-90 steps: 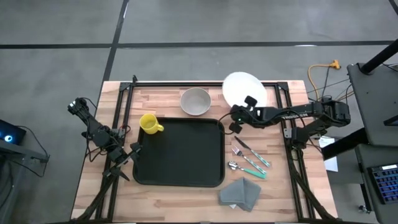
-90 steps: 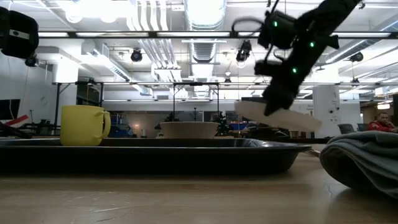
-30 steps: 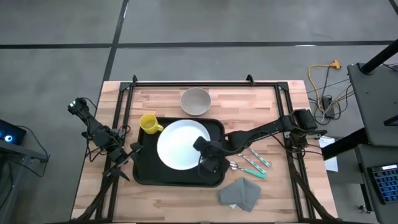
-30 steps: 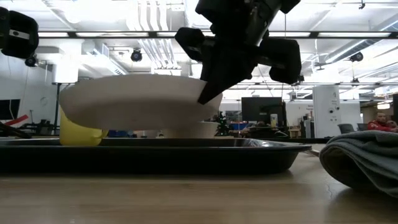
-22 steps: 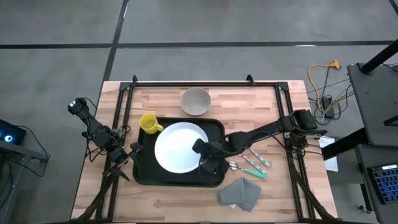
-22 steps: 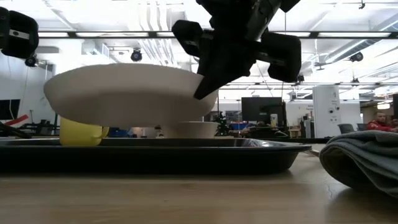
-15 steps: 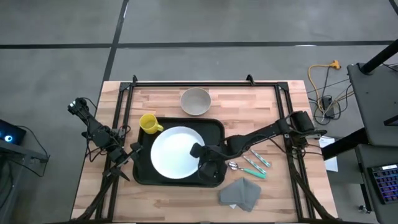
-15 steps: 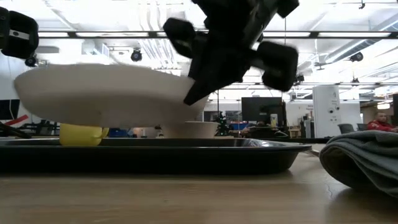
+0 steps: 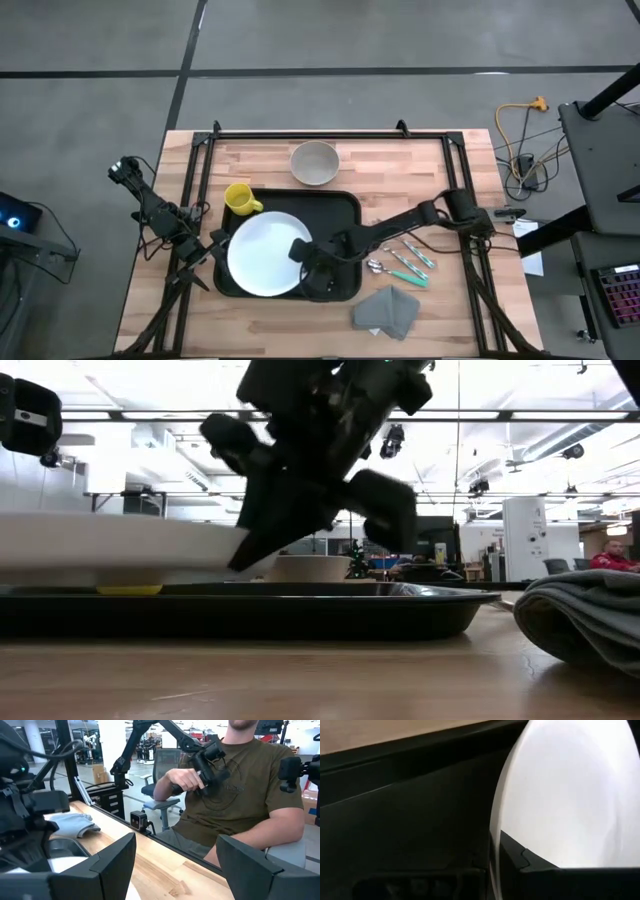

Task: Set up tray
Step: Put the white plate on the black serving tray below the yellow cup

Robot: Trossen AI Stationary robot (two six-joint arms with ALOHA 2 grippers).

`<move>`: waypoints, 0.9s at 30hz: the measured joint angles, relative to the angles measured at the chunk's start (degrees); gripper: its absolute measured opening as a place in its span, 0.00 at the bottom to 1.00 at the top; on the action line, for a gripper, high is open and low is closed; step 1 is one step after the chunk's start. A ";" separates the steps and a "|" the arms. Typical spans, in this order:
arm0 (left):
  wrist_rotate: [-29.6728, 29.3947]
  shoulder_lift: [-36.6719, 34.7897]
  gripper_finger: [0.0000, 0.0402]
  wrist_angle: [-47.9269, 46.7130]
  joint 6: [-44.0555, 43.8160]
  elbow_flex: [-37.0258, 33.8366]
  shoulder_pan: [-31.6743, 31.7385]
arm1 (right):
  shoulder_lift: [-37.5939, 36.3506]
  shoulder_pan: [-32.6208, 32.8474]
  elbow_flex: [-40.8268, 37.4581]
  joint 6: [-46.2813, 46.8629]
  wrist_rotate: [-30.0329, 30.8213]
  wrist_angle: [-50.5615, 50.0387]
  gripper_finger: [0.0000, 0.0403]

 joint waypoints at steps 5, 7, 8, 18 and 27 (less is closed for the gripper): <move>0.02 -0.06 0.63 0.02 0.00 0.00 0.00 | 1.85 0.00 1.58 -0.90 0.14 0.96 0.02; 0.05 0.07 0.63 0.04 -0.01 0.00 -0.01 | 1.89 0.00 1.61 -0.92 0.12 0.72 0.02; 0.02 0.09 0.63 0.02 0.00 0.01 0.00 | 1.89 0.00 1.61 -0.86 0.12 0.81 0.02; 0.04 0.22 0.63 0.02 0.00 0.00 -0.02 | 2.04 0.00 1.61 -0.44 0.12 3.84 0.02; 0.04 0.22 0.63 0.02 -0.01 0.00 0.00 | 2.15 -0.05 1.36 0.95 0.12 6.29 0.02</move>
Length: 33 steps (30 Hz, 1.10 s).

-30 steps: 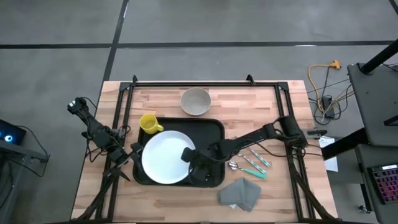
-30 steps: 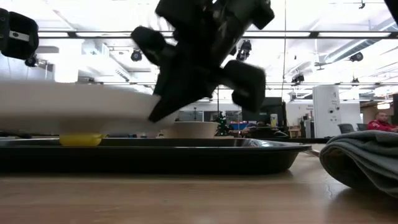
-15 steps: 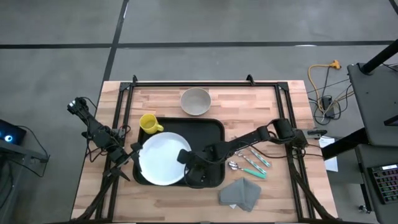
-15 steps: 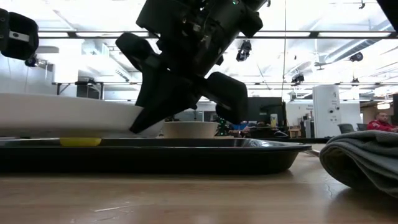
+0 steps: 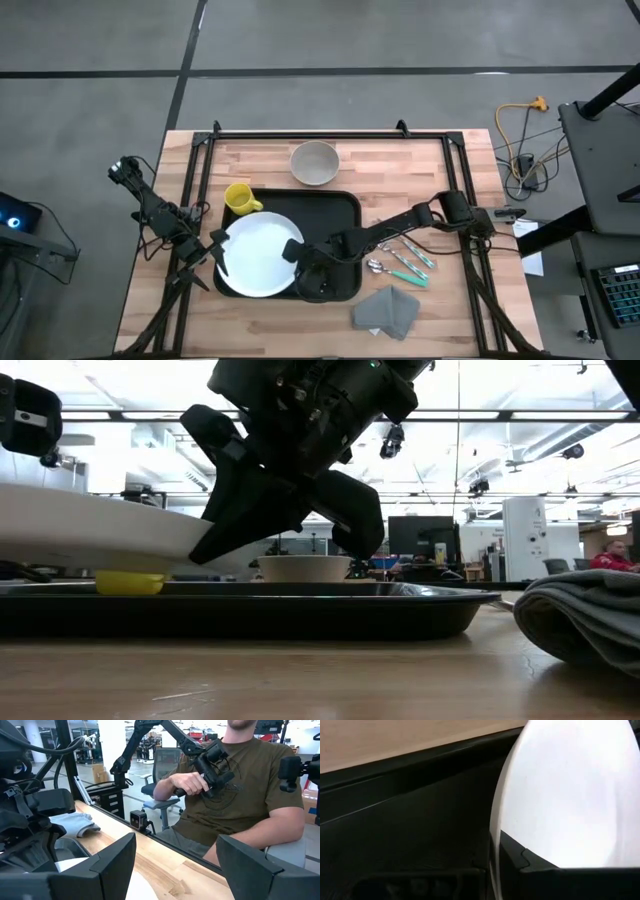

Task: Set up tray
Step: Put the white plate on the black serving tray below the yellow cup

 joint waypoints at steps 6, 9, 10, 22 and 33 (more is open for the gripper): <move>0.00 0.00 0.63 0.00 0.01 0.01 -0.01 | 0.00 -0.01 -0.09 0.15 -0.04 0.00 0.02; -0.02 0.00 0.63 0.00 0.01 0.00 -0.02 | 0.41 -0.01 -0.12 0.17 -0.07 0.40 0.02; -0.01 0.00 0.63 0.00 0.00 0.00 0.00 | 0.65 -0.03 -0.05 0.13 -0.07 0.55 0.02; -0.02 0.02 0.63 0.00 0.01 0.00 0.00 | 5.96 -0.14 2.10 -3.35 0.96 1.83 0.02; -0.02 0.00 0.63 0.00 0.01 0.00 -0.02 | 5.30 -0.08 2.22 -0.47 3.39 1.54 0.02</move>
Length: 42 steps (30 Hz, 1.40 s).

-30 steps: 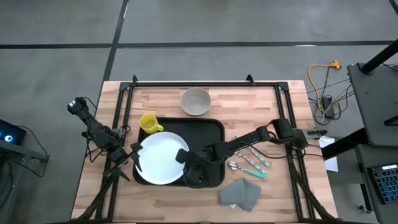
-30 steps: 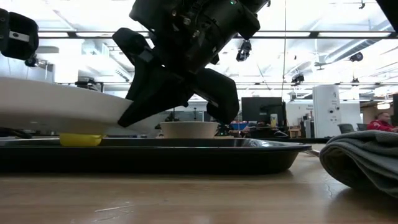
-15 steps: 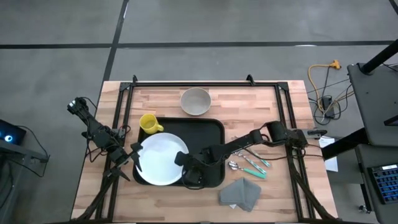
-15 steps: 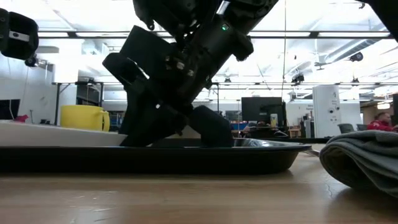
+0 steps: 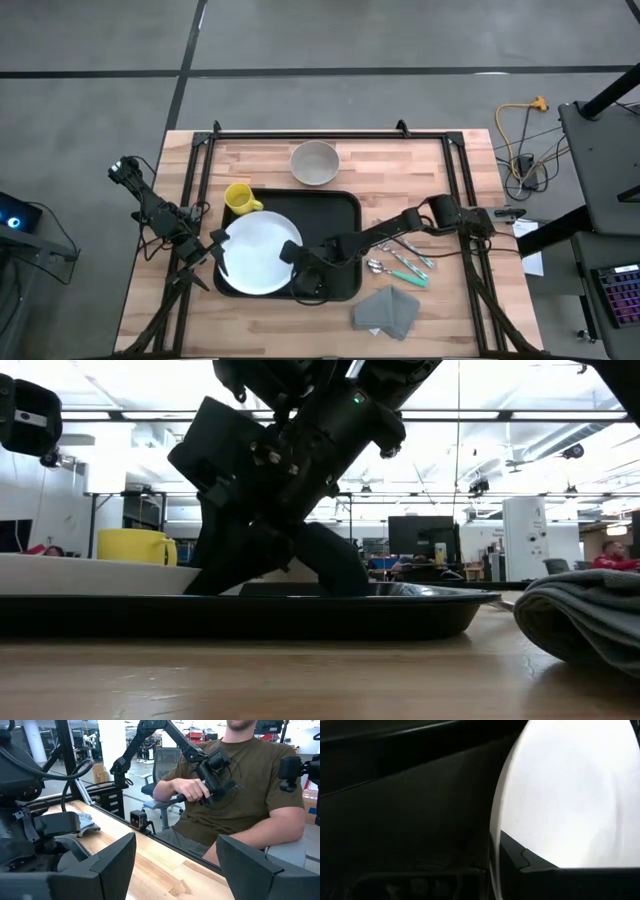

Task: Set up tray
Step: Put the white plate on the black serving tray below the yellow cup

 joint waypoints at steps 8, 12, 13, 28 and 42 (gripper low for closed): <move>0.00 0.00 0.63 0.00 -0.02 0.00 0.02 | 0.16 -0.02 0.00 0.05 -0.22 0.23 0.02; 0.00 0.00 0.63 0.00 0.00 0.00 0.02 | 0.16 -0.02 0.00 0.14 -0.24 0.33 0.02; 0.00 0.00 0.63 0.00 0.00 0.00 0.02 | 0.16 -0.02 0.00 0.13 -0.24 0.36 0.02; 0.00 0.00 0.63 0.00 0.00 0.00 0.00 | 0.23 -0.04 0.00 1.28 -0.35 0.79 0.02; 0.00 0.00 0.63 0.00 0.00 0.00 0.01 | 0.23 -0.04 0.00 1.27 -0.17 0.91 0.06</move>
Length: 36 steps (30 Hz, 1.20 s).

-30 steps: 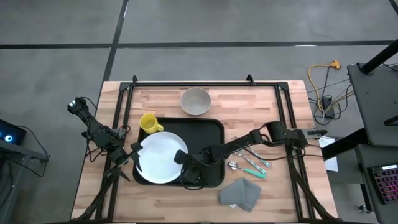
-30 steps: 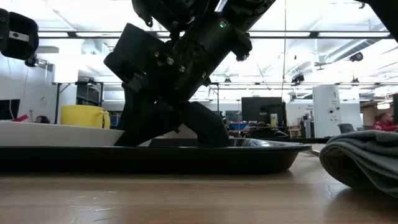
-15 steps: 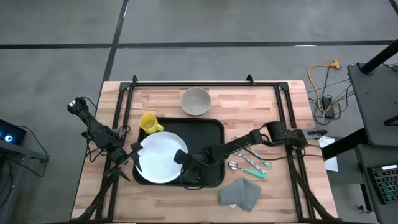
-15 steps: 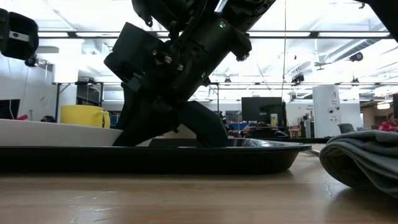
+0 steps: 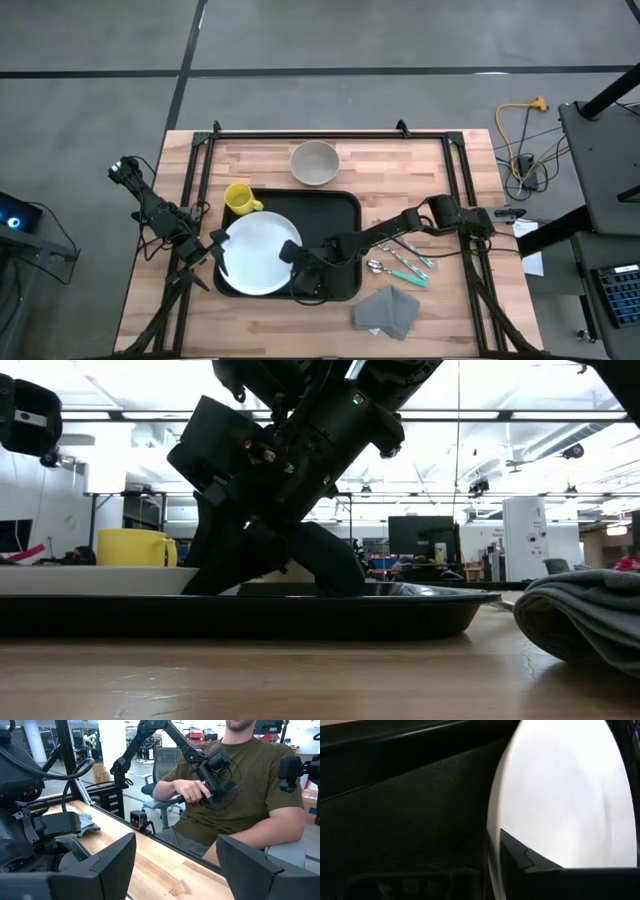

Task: Set up tray
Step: Put the white plate on the black serving tray below the yellow cup, then put the gray bowl on top of the white plate

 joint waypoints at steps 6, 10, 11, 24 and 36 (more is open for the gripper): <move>0.00 0.00 0.63 0.00 -0.01 0.02 0.01 | 0.00 0.03 0.00 0.28 0.97 0.21 0.20; 0.01 0.00 0.63 0.00 -0.01 0.00 0.00 | -0.01 0.02 0.00 1.06 3.26 -0.26 0.27; 0.02 0.00 0.63 -0.01 -0.01 0.00 0.00 | -0.11 0.00 0.00 1.76 3.41 -0.54 0.28; 0.02 -0.02 0.63 0.00 0.00 0.00 0.01 | -1.25 0.07 0.00 5.64 3.38 -1.31 0.42; 0.02 -0.02 0.63 0.00 0.00 0.00 0.01 | -3.32 0.07 -0.02 7.95 3.41 -7.12 0.45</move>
